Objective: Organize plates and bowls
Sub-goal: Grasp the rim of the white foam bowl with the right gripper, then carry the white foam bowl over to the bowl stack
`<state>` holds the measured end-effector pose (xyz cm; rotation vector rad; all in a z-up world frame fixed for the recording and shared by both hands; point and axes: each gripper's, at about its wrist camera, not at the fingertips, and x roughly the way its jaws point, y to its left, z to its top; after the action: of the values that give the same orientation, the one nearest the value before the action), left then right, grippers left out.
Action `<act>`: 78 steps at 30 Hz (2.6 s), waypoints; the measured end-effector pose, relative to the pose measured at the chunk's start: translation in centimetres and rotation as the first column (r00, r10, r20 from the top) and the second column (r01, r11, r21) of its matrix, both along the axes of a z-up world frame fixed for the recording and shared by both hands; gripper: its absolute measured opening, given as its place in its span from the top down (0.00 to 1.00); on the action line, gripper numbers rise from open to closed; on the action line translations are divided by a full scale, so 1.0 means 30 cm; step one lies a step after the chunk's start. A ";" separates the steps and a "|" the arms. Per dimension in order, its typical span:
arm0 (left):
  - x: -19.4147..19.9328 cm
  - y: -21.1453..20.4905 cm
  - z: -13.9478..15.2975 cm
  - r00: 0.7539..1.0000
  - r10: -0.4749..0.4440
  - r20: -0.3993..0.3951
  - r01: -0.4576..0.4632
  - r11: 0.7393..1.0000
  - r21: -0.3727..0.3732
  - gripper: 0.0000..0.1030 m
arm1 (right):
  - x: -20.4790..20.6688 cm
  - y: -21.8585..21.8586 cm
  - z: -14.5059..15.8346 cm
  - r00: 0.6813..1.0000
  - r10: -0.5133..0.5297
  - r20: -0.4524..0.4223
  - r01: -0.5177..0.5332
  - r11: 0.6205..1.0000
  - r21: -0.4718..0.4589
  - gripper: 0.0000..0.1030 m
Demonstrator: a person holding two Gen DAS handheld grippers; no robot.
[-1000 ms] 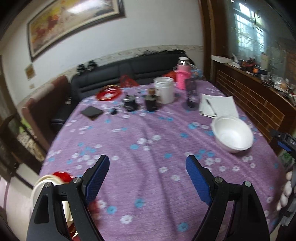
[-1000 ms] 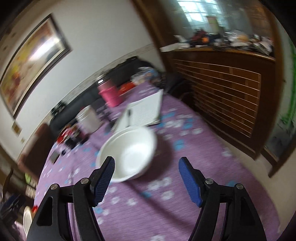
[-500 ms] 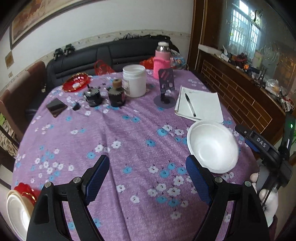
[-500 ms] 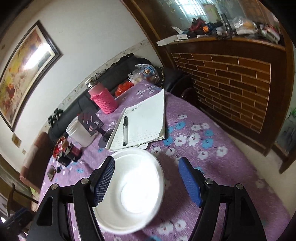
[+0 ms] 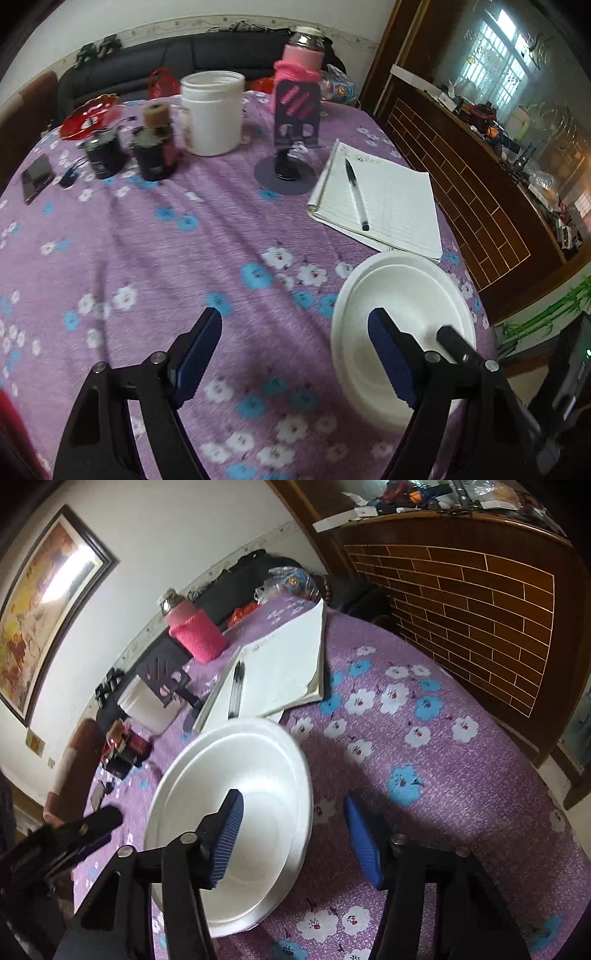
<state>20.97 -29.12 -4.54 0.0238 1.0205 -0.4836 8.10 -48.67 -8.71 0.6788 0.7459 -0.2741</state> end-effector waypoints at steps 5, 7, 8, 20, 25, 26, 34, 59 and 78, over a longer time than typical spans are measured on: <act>0.020 -0.073 -0.052 0.999 -0.034 -0.006 0.034 0.999 0.038 0.27 | 0.004 0.009 -0.009 1.000 0.004 -0.018 -0.004 1.000 -0.007 0.48; 0.027 -0.098 -0.073 0.999 -0.048 -0.021 0.049 0.997 0.059 0.37 | 0.006 0.007 -0.015 1.000 0.001 -0.026 -0.001 1.000 -0.005 0.49; 0.031 -0.111 -0.085 0.998 -0.058 -0.031 0.060 0.996 0.066 0.40 | 0.008 0.005 -0.019 1.000 0.001 -0.029 -0.001 1.000 -0.003 0.51; 0.009 -0.160 -0.119 0.995 -0.095 -0.035 0.098 0.988 0.121 0.77 | 0.024 0.026 -0.032 0.999 0.034 -0.032 -0.034 0.999 0.001 0.81; -0.013 -0.120 -0.098 0.996 -0.087 -0.028 0.090 0.988 0.128 0.81 | 0.032 0.061 -0.013 0.997 0.071 -0.004 -0.071 0.997 -0.041 0.83; -0.022 -0.105 -0.091 0.996 -0.082 -0.020 0.084 0.987 0.137 0.81 | 0.034 0.068 -0.013 0.996 0.083 0.005 -0.083 0.996 -0.039 0.83; -0.136 0.090 0.019 0.994 -0.035 0.100 0.021 0.990 0.140 0.82 | 0.047 0.208 0.021 0.958 0.277 0.072 -0.272 0.960 -0.064 0.83; -0.495 1.091 0.268 0.895 0.385 0.227 -0.376 0.923 -0.084 0.82 | -0.124 1.158 0.322 0.759 0.648 0.071 -0.610 0.745 -0.270 0.86; -0.553 1.596 0.201 0.740 0.641 0.203 -0.636 0.765 -0.101 0.81 | -0.054 1.719 0.300 0.604 0.797 -0.017 -0.747 0.559 -0.359 0.86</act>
<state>4.39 18.77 1.50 -0.2866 0.7320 0.1454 6.49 2.91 0.29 -0.0130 0.7657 0.4744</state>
